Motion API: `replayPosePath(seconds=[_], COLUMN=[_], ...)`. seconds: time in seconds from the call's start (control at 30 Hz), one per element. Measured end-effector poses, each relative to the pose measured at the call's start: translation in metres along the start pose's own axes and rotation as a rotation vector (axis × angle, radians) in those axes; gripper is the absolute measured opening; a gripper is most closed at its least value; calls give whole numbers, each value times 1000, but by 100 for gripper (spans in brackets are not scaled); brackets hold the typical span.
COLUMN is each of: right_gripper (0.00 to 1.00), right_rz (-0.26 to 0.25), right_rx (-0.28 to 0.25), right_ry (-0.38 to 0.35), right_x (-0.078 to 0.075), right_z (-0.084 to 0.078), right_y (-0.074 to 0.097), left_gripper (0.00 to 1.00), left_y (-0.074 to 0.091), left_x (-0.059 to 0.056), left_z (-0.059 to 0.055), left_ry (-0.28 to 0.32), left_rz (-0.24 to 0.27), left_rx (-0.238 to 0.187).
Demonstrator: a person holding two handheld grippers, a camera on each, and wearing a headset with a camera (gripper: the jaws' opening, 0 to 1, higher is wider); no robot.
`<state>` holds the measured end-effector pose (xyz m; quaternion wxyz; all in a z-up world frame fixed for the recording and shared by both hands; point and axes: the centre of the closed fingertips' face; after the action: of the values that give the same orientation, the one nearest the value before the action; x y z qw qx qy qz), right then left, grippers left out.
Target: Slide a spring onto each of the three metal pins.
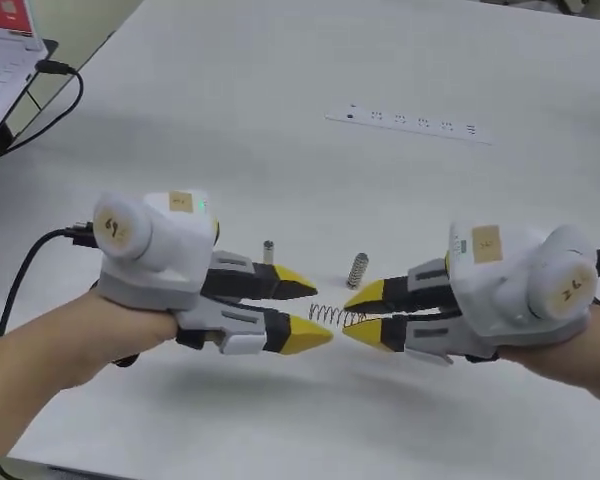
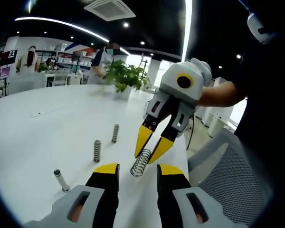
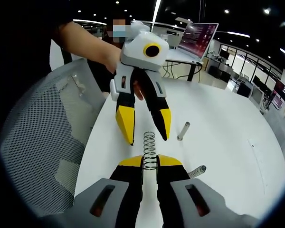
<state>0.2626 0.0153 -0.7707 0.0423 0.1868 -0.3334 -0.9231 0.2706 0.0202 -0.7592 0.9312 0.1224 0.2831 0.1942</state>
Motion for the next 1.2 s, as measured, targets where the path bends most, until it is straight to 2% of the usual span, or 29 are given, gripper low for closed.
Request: replayPosePath(seconds=[0.4, 0.6, 0.77, 1.2], right_gripper=[7, 7, 7, 7], right_rz=[12, 6, 9, 17], right_rx=[-17, -34, -43, -61], right_ry=[7, 5, 6, 4], right_x=[3, 1, 1, 3], right_z=[3, 7, 9, 13], right_y=[2, 4, 5, 6], left_gripper=[16, 10, 6, 5], left_y=[-4, -6, -4, -2], left_x=[-7, -11, -9, -12], left_z=[4, 1, 3, 0], left_ry=[1, -7, -10, -3], left_rz=[-26, -41, -38, -41], left_rx=[-15, -4, -16, -17])
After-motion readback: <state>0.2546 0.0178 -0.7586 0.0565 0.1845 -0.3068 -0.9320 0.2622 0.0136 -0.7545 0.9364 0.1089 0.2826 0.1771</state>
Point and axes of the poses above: the centre of the closed fingertips' face, and the gripper's own axes: y roughly backward along the fingers, x roughly to its left, z roughly out of its top, and after that the axes turned 15 degrees about y, right-handed
